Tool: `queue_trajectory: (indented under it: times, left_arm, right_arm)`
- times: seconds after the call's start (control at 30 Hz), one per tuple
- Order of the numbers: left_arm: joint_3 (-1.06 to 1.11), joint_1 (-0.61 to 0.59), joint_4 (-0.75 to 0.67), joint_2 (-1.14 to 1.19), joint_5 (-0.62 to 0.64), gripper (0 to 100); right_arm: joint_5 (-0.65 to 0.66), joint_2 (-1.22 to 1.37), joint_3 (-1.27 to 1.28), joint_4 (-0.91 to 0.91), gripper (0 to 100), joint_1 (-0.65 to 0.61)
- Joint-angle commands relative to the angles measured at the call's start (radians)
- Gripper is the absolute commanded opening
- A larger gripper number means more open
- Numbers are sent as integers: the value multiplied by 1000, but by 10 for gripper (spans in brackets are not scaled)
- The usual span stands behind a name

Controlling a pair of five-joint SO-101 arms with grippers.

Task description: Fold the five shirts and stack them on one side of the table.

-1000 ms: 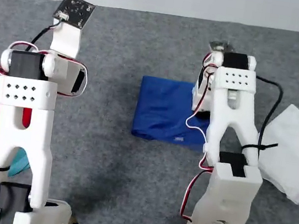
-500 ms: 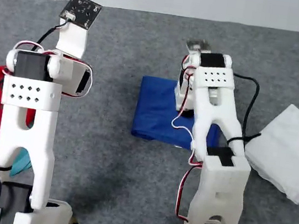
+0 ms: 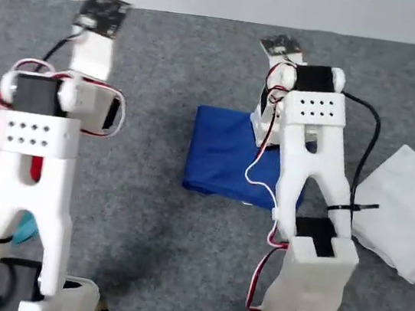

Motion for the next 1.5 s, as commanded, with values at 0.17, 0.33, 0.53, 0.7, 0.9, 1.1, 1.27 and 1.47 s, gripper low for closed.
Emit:
queue_trajectory:
  times: [0.17, 0.33, 0.53, 0.7, 0.9, 1.1, 1.27, 1.47]
  left_arm:
    - [-5, -135, 31, -48, 32, 5]
    - [-5, -209, 9, -46, 5, 5]
    - [7, -250, -20, -43, -52, 5]
    - [79, -250, -78, -44, -54, 5]
    - [153, -250, -107, -44, -51, 5]
    - [165, -250, -101, -49, -52, 5]
    - [165, -250, -101, -52, -52, 5]
    - [165, -252, -66, -54, -54, 5]
  right_arm:
    - [17, -44, -51, -104, 61, 59]
    - [-28, 76, -54, -173, 217, 87]
    - [-31, 171, -54, -280, 216, 108]
    - [-32, 183, -54, -348, 216, 137]
    - [-32, 252, -54, -403, 209, 156]
    - [-31, 318, -54, -469, 68, 139]
    - [-28, 321, -55, -495, 11, 116]
    - [21, 334, -138, -499, 9, 111]
